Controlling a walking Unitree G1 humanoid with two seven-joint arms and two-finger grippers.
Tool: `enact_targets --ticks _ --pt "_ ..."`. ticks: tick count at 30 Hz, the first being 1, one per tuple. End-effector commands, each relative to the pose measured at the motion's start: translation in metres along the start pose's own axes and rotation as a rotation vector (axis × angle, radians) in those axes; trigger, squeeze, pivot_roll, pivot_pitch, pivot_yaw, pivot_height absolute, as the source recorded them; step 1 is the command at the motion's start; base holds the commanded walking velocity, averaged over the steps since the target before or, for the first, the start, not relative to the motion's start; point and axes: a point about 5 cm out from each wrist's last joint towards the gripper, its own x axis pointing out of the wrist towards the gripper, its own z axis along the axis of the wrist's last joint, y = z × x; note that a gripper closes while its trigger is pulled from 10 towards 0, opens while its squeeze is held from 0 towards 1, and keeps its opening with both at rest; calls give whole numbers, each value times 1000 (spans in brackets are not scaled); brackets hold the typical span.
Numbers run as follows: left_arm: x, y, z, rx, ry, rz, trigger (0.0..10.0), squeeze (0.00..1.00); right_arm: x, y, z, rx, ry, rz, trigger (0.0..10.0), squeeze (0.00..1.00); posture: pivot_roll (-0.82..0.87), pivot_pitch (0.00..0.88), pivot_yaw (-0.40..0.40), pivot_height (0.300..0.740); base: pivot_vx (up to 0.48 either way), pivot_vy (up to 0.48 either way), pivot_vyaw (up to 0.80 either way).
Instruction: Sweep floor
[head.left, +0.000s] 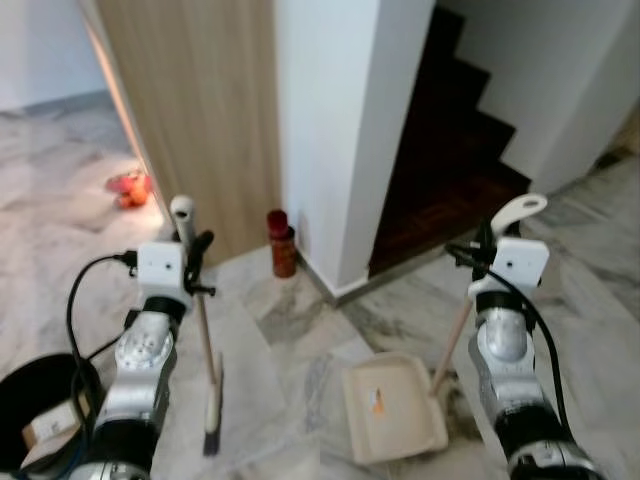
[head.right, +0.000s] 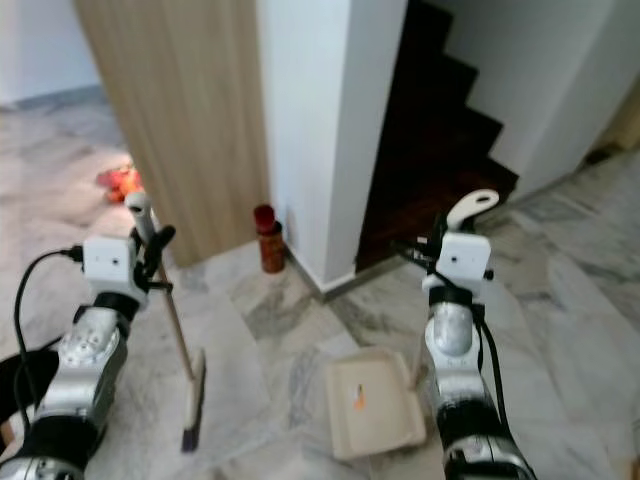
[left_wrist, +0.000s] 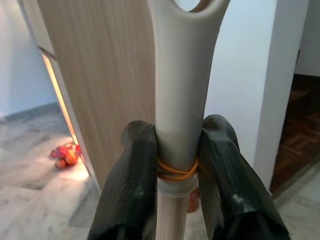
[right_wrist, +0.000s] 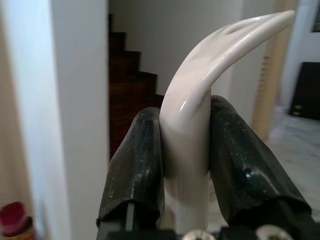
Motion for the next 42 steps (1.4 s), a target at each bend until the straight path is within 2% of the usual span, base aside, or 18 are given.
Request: enact_targets --ticks 1,5,14,17,18,25,29,36,42 --pt "3 8 7 -11 -42 23 10000 0 9 0 11 18 -38 -18 10000 0 21 0 23 740 0 -270 -800" --pt "0 16 3 -29 -29 57 10000 0 6 -1 14 9 -41 -20 10000 0 7 0 22 740 0 -362 -800" --pt "3 17 5 -49 -38 69 10000 0 7 -3 20 30 -59 -30 10000 0 22 0 19 740 0 -28 -800" --pt "3 13 4 -69 -38 65 10000 0 5 -2 20 30 -60 -33 10000 0 18 0 26 740 0 0 -800" --pt "2 5 3 -84 -36 44 10000 0 3 -4 20 30 -58 -42 10000 0 -3 0 35 740 0 0 -800" --pt "3 -16 -1 -117 -26 -6 10000 0 -3 -8 18 23 -43 -49 10000 0 -24 0 20 740 0 0 -800" --pt "2 -20 -1 -127 -27 -8 10000 0 -6 -6 18 28 -30 -41 10000 0 -11 0 9 740 0 0 -800" --pt "-5 -16 -4 -128 -24 3 10000 0 -14 0 11 37 8 -29 10000 0 6 0 5 740 0 0 -800" --pt "-6 -22 -1 -142 -37 11 10000 0 -16 -3 9 18 23 7 10000 0 -10 0 -37 740 0 0 -800"
